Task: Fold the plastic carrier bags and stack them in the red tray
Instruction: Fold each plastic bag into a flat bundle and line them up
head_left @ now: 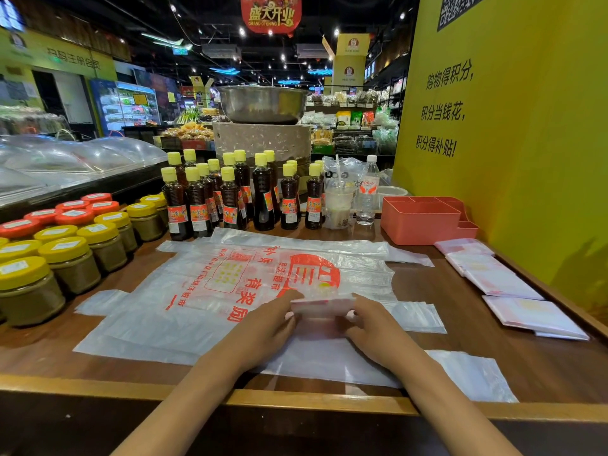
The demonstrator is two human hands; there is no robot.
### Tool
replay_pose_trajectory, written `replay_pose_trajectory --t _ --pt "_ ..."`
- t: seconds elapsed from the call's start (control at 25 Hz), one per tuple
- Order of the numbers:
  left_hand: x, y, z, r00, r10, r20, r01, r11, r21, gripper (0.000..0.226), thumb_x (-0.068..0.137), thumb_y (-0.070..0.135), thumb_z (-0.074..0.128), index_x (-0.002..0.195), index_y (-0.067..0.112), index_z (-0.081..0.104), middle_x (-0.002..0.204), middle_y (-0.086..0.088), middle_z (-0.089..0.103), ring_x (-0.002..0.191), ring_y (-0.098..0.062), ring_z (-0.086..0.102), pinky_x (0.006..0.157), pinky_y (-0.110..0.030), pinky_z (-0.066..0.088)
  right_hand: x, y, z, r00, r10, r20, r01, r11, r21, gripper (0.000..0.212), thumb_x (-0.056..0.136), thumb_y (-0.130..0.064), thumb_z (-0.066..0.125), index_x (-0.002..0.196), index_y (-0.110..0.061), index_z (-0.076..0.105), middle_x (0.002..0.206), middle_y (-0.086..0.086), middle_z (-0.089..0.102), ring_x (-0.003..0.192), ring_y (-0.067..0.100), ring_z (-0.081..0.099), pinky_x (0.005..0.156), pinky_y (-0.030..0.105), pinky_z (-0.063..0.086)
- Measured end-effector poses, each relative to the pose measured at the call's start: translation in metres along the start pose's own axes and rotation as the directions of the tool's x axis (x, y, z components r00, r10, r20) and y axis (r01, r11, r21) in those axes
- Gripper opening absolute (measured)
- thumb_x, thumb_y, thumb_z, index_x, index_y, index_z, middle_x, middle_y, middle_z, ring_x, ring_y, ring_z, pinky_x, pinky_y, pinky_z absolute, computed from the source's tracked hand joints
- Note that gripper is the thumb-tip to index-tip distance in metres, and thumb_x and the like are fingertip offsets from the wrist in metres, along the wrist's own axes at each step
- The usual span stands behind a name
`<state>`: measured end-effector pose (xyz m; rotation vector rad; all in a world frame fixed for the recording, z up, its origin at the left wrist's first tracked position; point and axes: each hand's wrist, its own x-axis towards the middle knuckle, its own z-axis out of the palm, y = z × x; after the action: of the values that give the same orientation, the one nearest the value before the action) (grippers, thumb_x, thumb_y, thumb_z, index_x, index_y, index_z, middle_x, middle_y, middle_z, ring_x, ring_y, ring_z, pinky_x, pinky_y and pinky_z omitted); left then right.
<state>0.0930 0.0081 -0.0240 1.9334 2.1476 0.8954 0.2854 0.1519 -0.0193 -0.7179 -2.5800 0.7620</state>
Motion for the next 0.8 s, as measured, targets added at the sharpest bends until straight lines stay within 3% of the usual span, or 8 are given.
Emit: replay_pose_trajectory --t 0.12,0.24,0.36,0.48,0.56,0.68,0.8 --pt "0.0 -0.001 -0.001 0.997 -0.014 -0.08 0.009 0.998 -0.059 0.029 0.102 0.037 0.05 0.13 0.033 0.05 0.125 0.019 0.061 0.108 0.002 0.058 0.09 -0.023 0.051 0.001 -0.004 0.0 0.999 0.013 -0.051 -0.01 0.998 0.066 0.026 0.099 -0.019 0.056 0.118 -0.035 0.06 0.118 -0.02 0.061 0.109 0.004 0.057 0.096 0.024 0.049" --pt "0.001 0.0 -0.003 0.991 -0.057 -0.121 0.048 0.996 -0.072 0.027 0.101 0.043 0.048 0.125 0.032 0.054 0.116 0.017 0.062 0.099 -0.002 0.058 0.082 -0.02 0.051 0.001 -0.01 0.0 0.996 0.014 -0.083 -0.002 0.99 0.141 0.028 0.102 -0.028 0.055 0.129 -0.037 0.056 0.118 -0.021 0.062 0.103 0.002 0.06 0.085 0.015 0.05" --pt "0.003 -0.004 -0.003 0.984 -0.111 -0.136 0.096 0.989 -0.111 0.025 0.1 0.044 0.048 0.118 0.029 0.056 0.101 0.014 0.065 0.087 -0.004 0.061 0.077 -0.028 0.054 0.001 -0.012 0.0 0.995 0.013 -0.094 0.012 0.966 0.257 0.037 0.1 -0.023 0.06 0.132 -0.039 0.051 0.112 -0.014 0.064 0.096 0.004 0.066 0.082 0.02 0.056" --pt "0.004 -0.004 -0.002 0.981 -0.14 -0.131 0.121 0.982 -0.146 0.027 0.1 0.037 0.053 0.127 0.029 0.054 0.094 0.011 0.067 0.087 0.002 0.062 0.072 -0.019 0.052 0.001 -0.013 0.001 0.996 0.021 -0.087 0.006 0.953 0.303 0.053 0.098 -0.021 0.063 0.141 -0.041 0.04 0.11 -0.008 0.063 0.09 0.007 0.07 0.083 0.028 0.06" --pt "0.004 -0.003 -0.002 0.981 -0.15 -0.126 0.13 0.98 -0.151 0.03 0.1 0.035 0.055 0.129 0.03 0.053 0.092 0.011 0.067 0.087 0.003 0.062 0.07 -0.015 0.049 0.003 -0.011 0.002 0.994 0.034 -0.108 -0.003 0.961 0.278 0.06 0.097 -0.025 0.065 0.145 -0.043 0.034 0.109 -0.01 0.062 0.094 0.008 0.067 0.084 0.027 0.059" --pt "0.005 -0.003 -0.002 0.977 -0.173 -0.121 0.156 0.978 -0.135 0.032 0.098 0.038 0.058 0.129 0.03 0.055 0.096 0.012 0.067 0.088 -0.003 0.063 0.075 -0.022 0.053 0.005 -0.009 0.003 0.991 0.027 -0.134 0.004 0.973 0.23 0.065 0.094 -0.032 0.068 0.148 -0.041 0.032 0.112 -0.014 0.06 0.102 0.004 0.06 0.091 0.025 0.053" --pt "0.005 -0.004 -0.001 0.976 -0.173 -0.135 0.165 0.984 -0.067 0.046 0.096 0.037 0.062 0.139 0.031 0.048 0.113 0.019 0.06 0.098 -0.002 0.057 0.085 -0.021 0.049 0.004 -0.007 0.004 0.989 0.02 -0.144 0.004 0.986 0.166 0.072 0.093 -0.035 0.07 0.149 -0.045 0.027 0.127 -0.019 0.052 0.115 -0.001 0.052 0.098 0.025 0.049"
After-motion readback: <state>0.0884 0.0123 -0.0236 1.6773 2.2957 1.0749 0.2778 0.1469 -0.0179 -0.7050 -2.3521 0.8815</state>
